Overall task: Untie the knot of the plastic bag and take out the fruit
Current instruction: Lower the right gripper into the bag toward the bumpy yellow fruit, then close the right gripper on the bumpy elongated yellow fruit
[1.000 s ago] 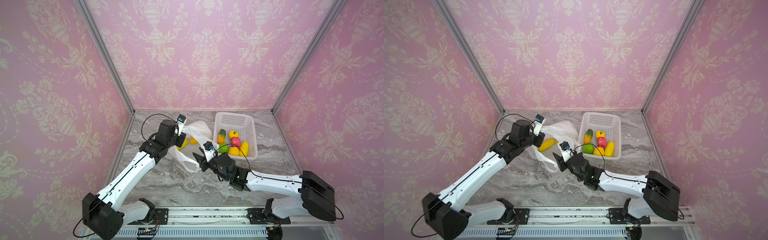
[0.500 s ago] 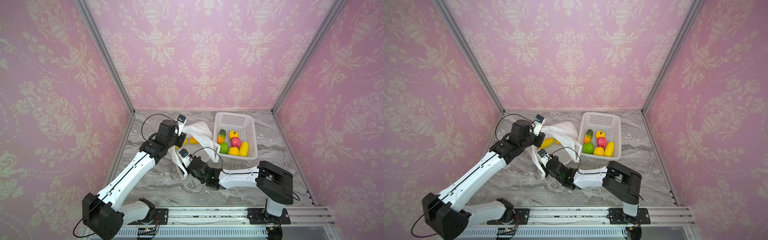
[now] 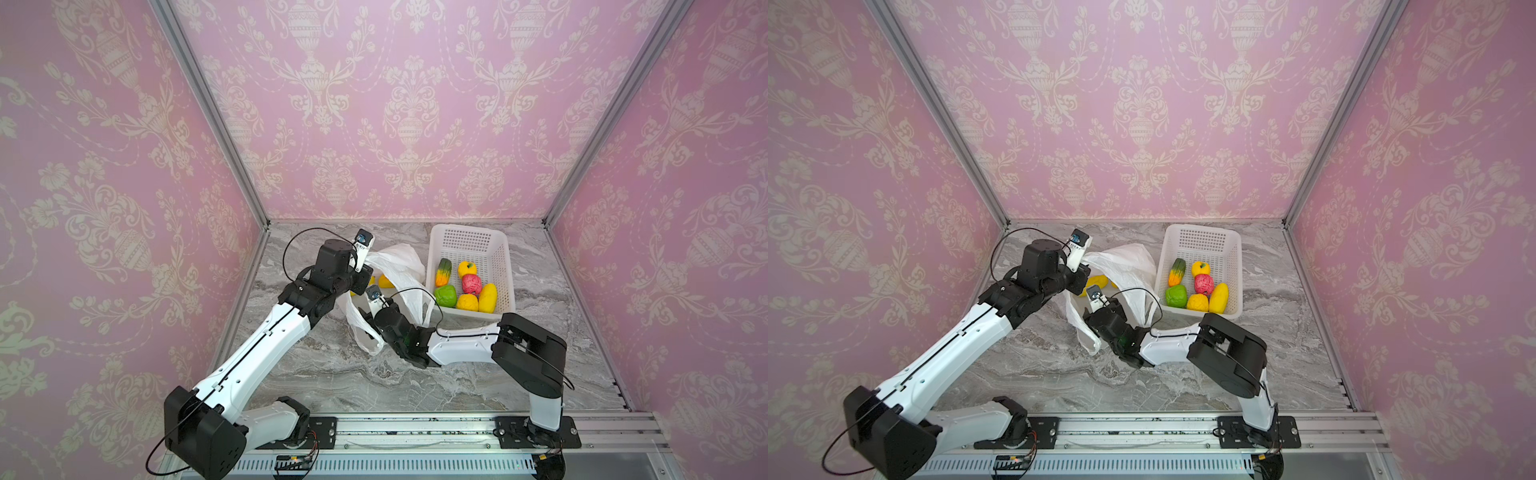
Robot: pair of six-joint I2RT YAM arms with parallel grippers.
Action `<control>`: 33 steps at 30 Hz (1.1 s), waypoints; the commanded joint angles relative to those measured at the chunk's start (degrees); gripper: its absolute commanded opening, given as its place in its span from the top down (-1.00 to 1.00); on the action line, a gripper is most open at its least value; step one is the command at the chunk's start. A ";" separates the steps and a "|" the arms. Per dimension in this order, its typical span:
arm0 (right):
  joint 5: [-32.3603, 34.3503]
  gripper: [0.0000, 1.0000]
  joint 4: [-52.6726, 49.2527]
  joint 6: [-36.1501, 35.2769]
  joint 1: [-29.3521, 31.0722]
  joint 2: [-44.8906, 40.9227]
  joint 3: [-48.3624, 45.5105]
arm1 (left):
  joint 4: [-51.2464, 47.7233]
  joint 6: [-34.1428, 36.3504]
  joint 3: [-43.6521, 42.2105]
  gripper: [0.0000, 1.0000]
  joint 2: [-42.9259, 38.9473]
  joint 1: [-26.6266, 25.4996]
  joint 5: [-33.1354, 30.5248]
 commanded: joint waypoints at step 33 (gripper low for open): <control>-14.61 -1.00 -17.91 56.75 -9.09 26.45 34.46 | 1.56 -1.35 1.05 0.90 -1.96 0.10 6.94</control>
